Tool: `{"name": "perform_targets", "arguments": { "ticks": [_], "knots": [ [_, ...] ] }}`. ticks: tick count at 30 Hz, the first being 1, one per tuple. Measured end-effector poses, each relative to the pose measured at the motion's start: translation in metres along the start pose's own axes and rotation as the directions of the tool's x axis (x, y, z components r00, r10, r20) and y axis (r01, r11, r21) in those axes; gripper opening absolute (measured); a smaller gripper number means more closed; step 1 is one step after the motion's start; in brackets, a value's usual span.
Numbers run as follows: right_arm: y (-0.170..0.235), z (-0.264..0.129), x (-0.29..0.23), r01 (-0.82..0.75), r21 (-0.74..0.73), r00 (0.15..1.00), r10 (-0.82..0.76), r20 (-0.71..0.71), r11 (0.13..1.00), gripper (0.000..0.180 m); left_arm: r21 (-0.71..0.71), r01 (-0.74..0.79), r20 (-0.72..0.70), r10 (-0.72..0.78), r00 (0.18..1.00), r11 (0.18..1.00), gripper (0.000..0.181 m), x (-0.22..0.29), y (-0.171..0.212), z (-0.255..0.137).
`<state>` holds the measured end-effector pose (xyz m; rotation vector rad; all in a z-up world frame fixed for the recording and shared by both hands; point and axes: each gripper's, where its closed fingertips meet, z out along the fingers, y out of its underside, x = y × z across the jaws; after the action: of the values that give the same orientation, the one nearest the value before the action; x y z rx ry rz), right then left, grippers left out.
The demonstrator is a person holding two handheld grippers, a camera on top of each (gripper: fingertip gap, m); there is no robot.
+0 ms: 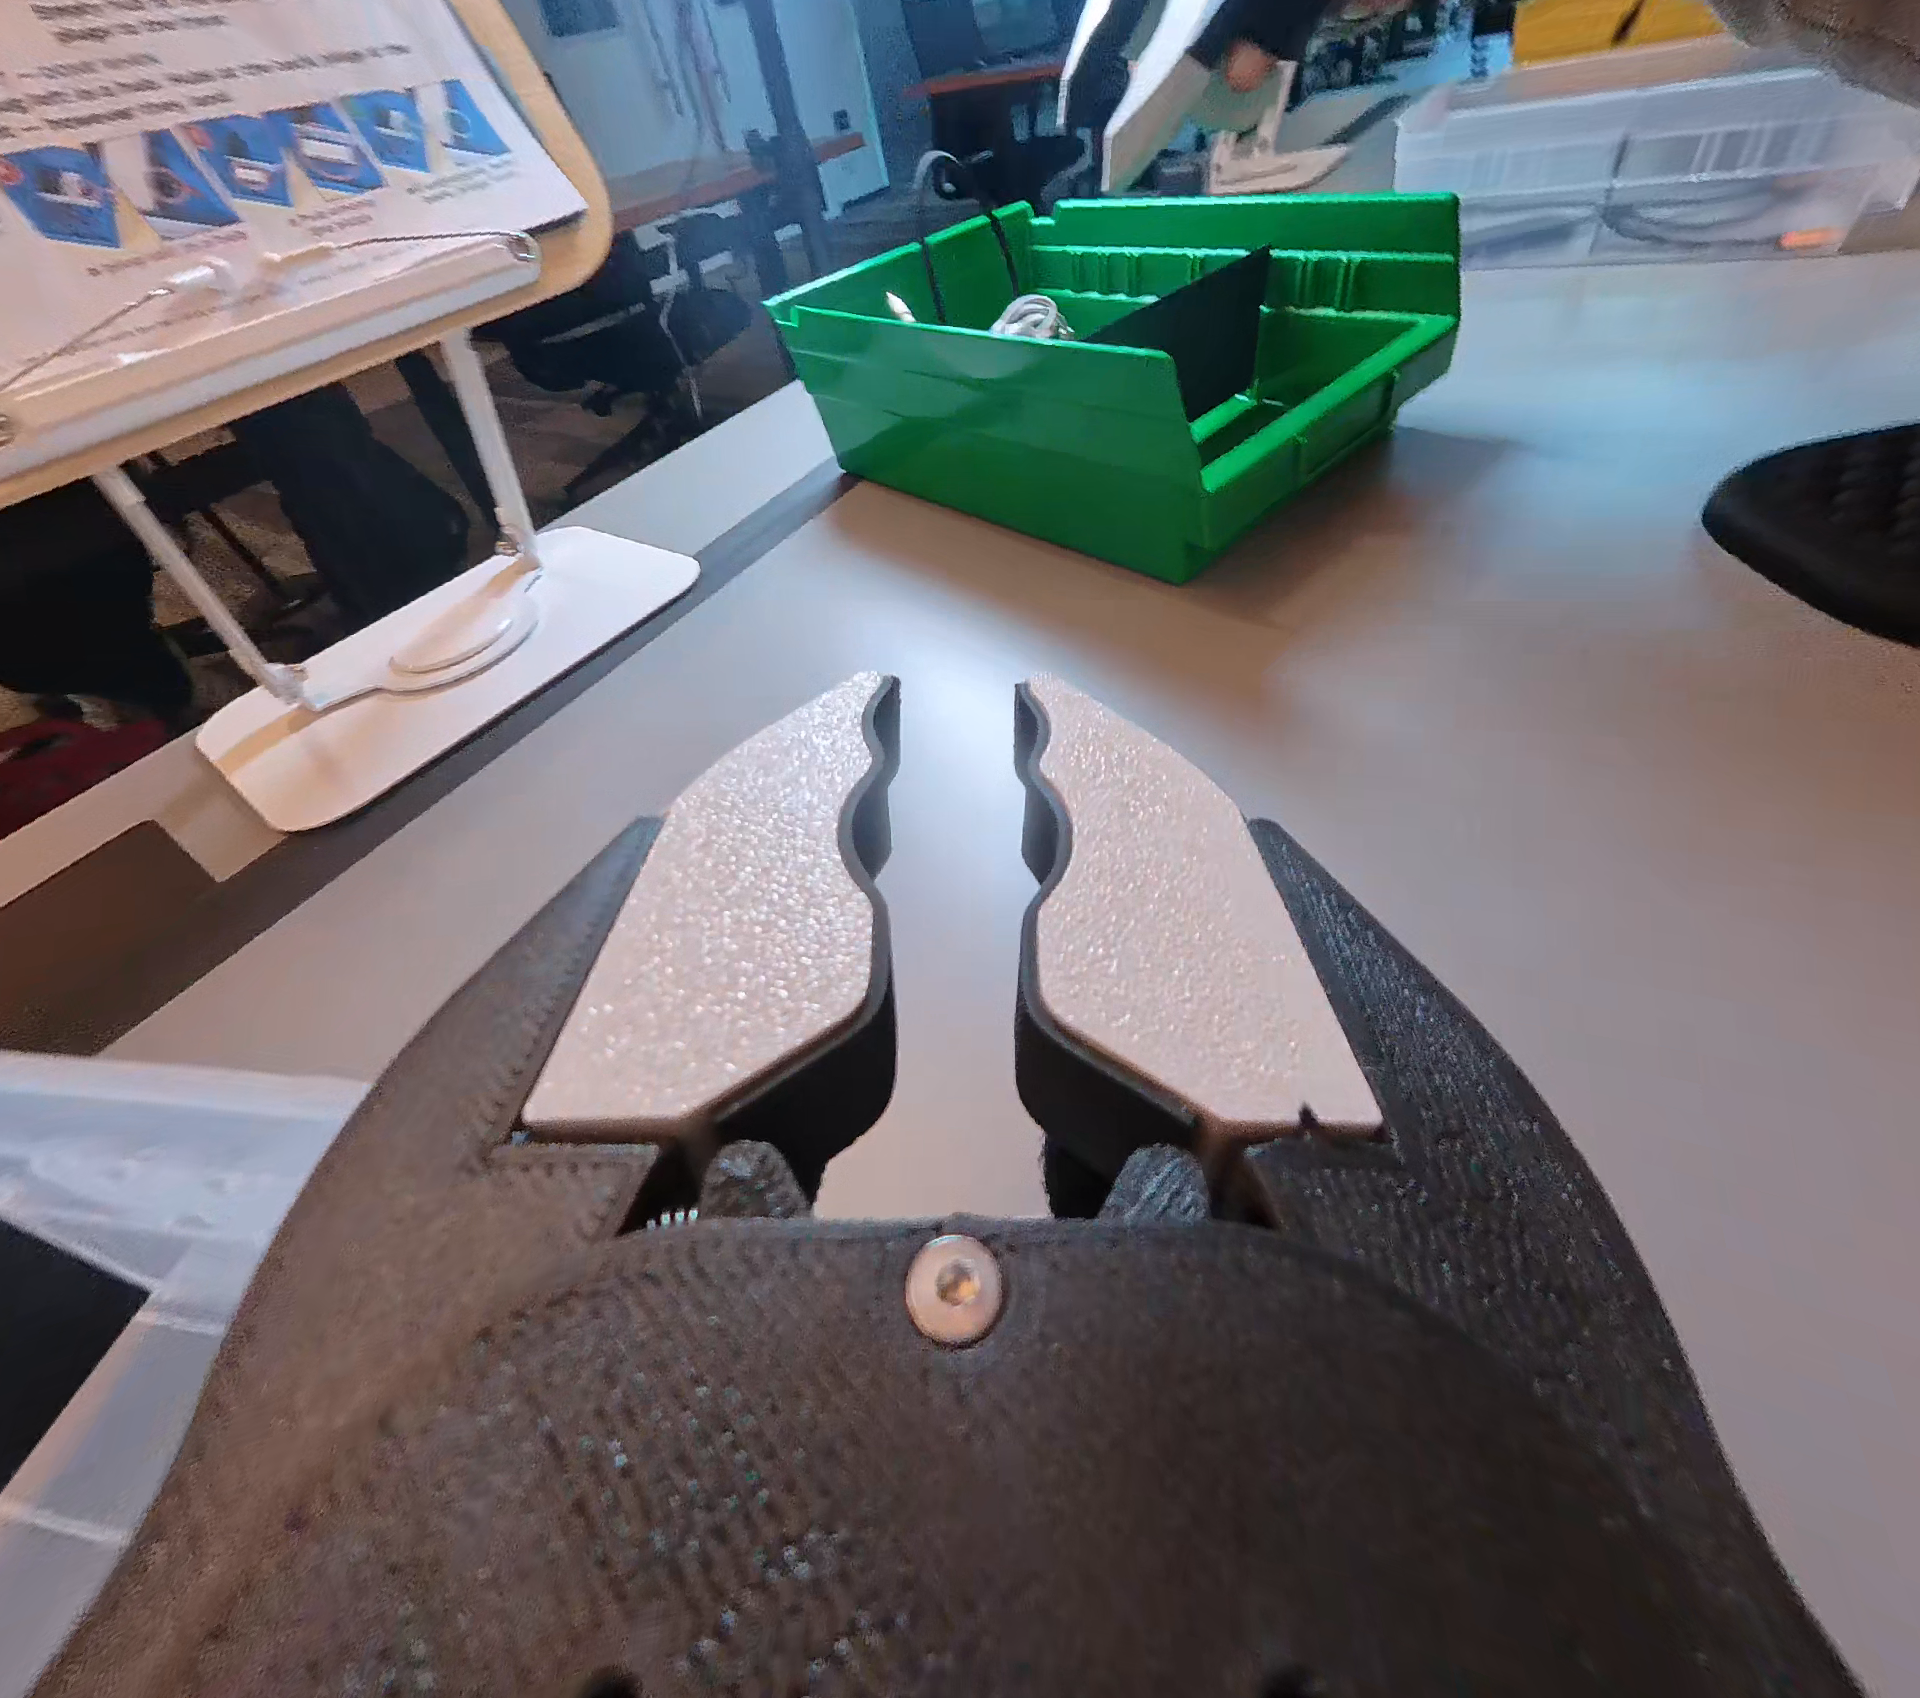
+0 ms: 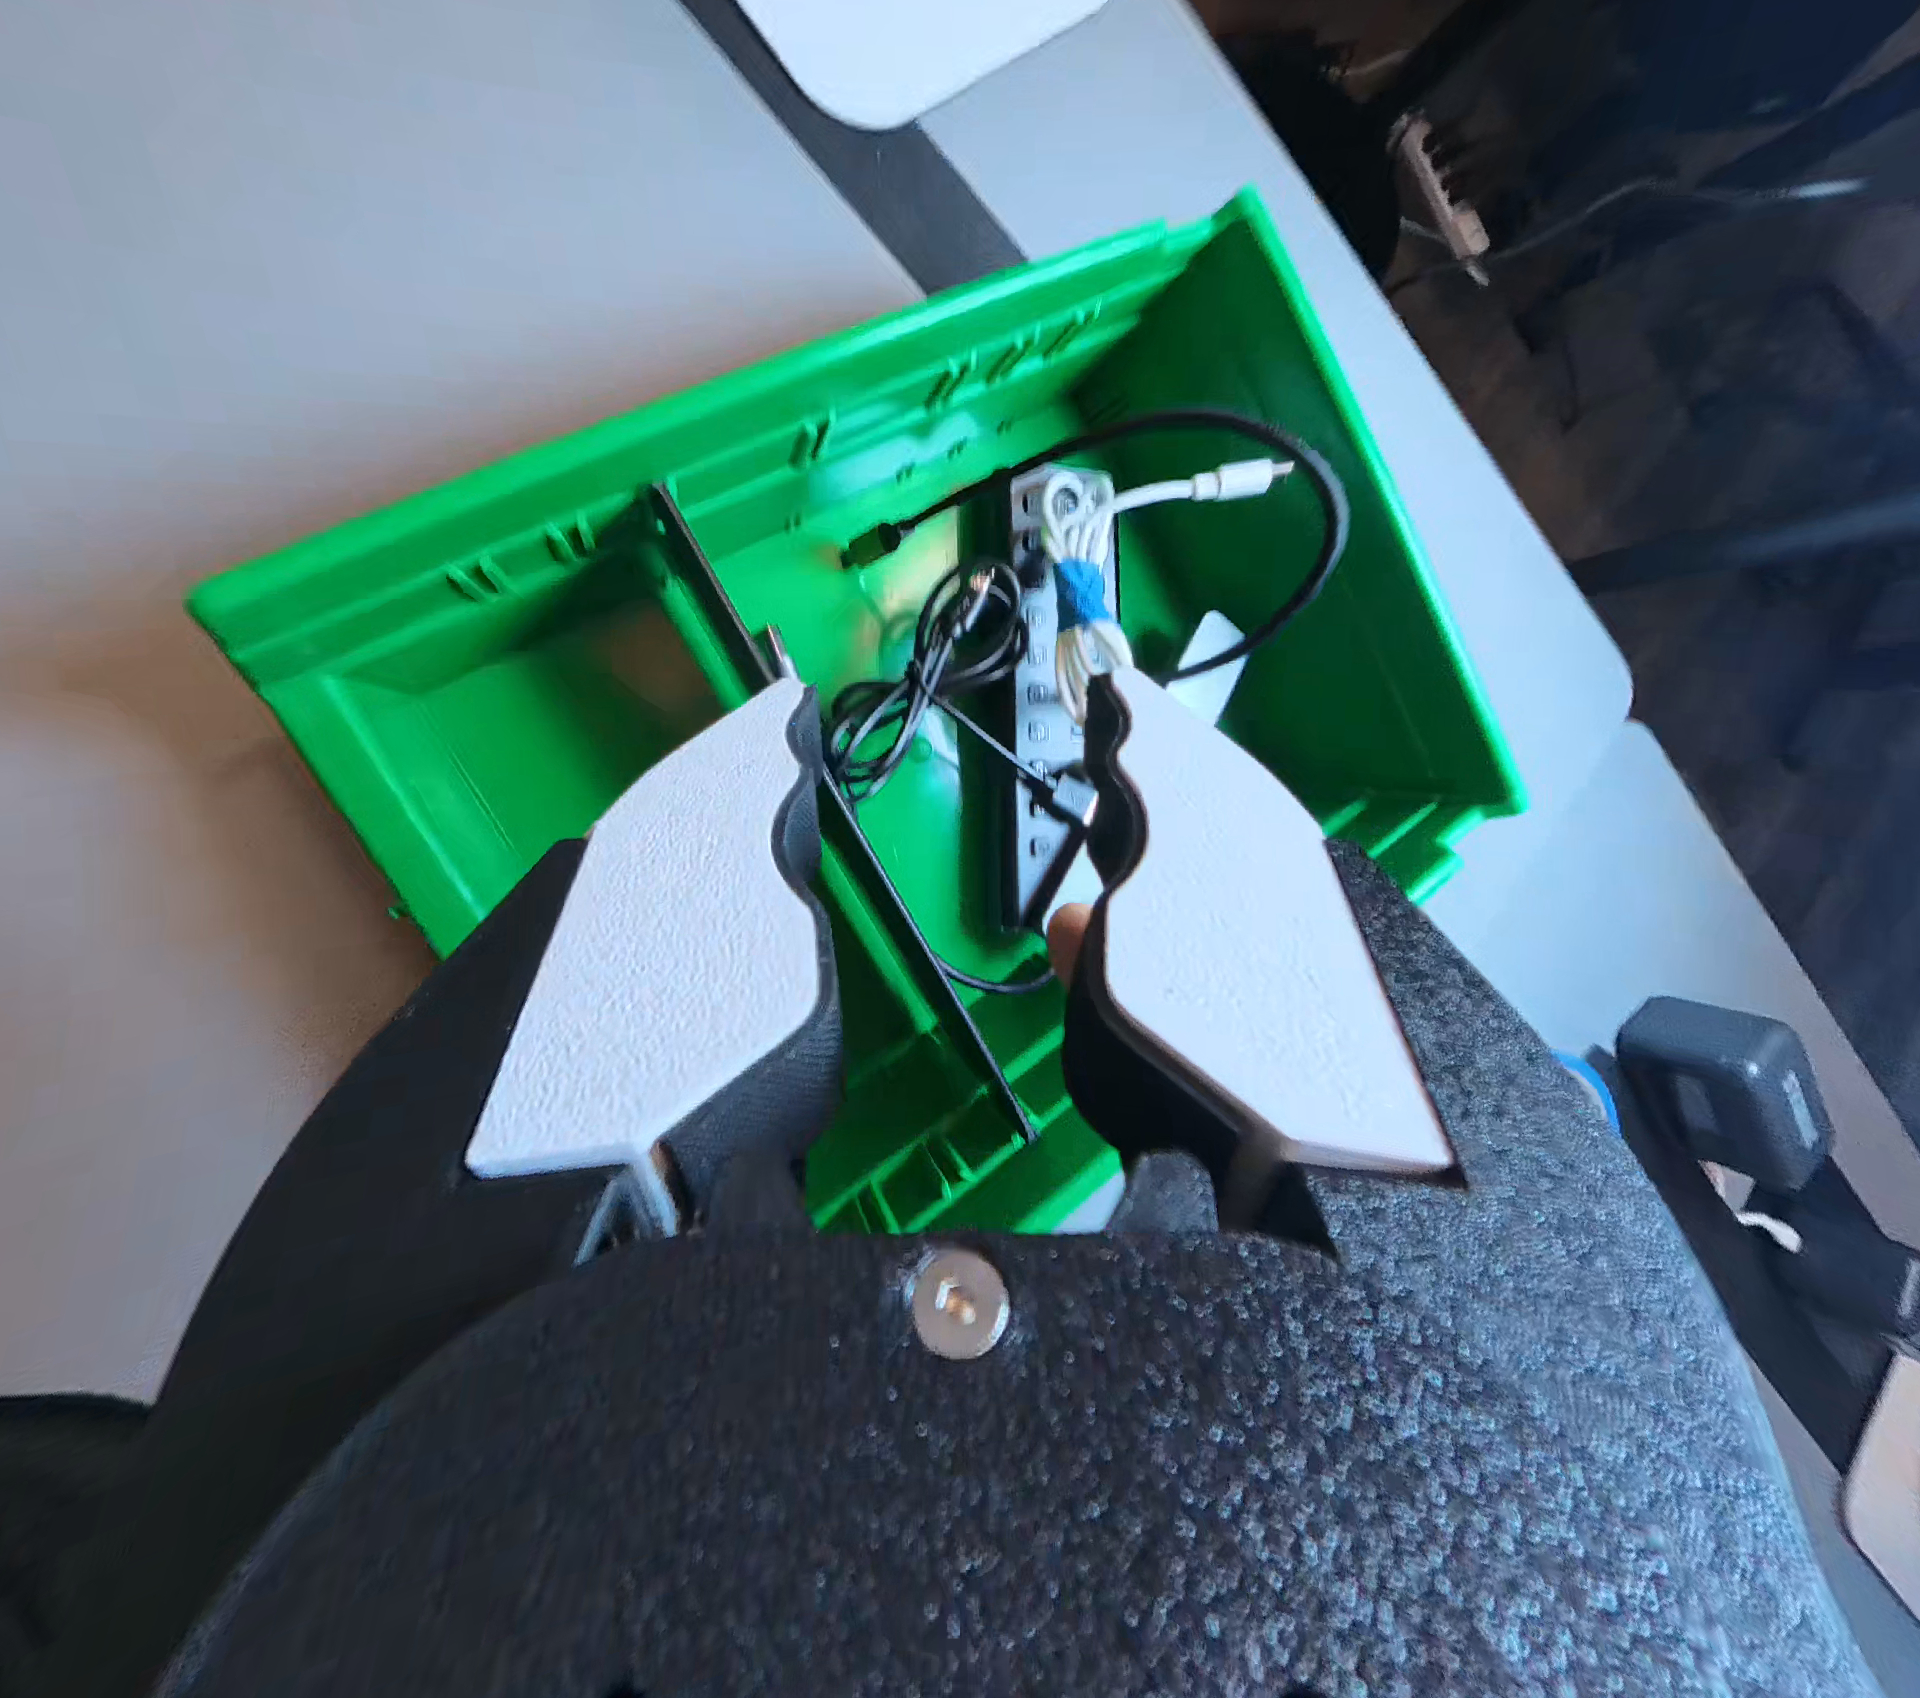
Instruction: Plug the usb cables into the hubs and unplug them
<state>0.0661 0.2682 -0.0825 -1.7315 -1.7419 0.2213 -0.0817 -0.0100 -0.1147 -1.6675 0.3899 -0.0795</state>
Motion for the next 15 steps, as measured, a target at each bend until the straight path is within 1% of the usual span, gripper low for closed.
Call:
{"name": "perform_targets", "arguments": {
  "ticks": [2,4,6,7,11,12,13,15],
  "knots": [
    [0.021,0.016,0.015,-0.013,-0.096,0.999,0.008,-0.054,0.995,0.045,-0.026,-0.04,-0.036,0.039,0.999,0.999,0.022,0.014,0.003,0.006],
    [0.044,0.035,0.045,-0.096,-0.204,0.99,0.072,-0.122,0.974,0.043,-0.056,-0.088,-0.074,0.084,0.994,0.995,0.023,0.03,0.009,0.012],
    [0.063,0.053,0.061,-0.184,-0.3,0.982,0.16,-0.104,0.936,0.045,-0.087,-0.123,-0.105,0.114,0.988,0.989,0.022,0.041,0.017,0.016],
    [0.071,0.061,0.064,-0.185,-0.359,0.983,0.166,-0.084,0.915,0.048,-0.1,-0.134,-0.122,0.121,0.985,0.986,0.022,0.045,0.02,0.017],
    [0.09,0.088,0.066,-0.067,-0.527,0.998,0.046,-0.053,0.847,0.049,-0.14,-0.17,-0.167,0.146,0.975,0.976,0.022,0.055,0.031,0.021],
    [0.094,0.094,0.066,-0.046,-0.558,0.999,0.026,-0.044,0.829,0.05,-0.145,-0.174,-0.177,0.147,0.973,0.974,0.022,0.057,0.033,0.021],
    [0.097,0.098,0.066,-0.036,-0.58,0.999,0.021,-0.033,0.814,0.045,-0.149,-0.176,-0.187,0.147,0.971,0.973,0.022,0.059,0.034,0.021],
    [0.097,0.1,0.067,-0.033,-0.597,0.999,0.051,0.012,0.801,0.048,-0.154,-0.178,-0.208,0.144,0.968,0.972,0.022,0.064,0.036,0.022]
  ]
}}
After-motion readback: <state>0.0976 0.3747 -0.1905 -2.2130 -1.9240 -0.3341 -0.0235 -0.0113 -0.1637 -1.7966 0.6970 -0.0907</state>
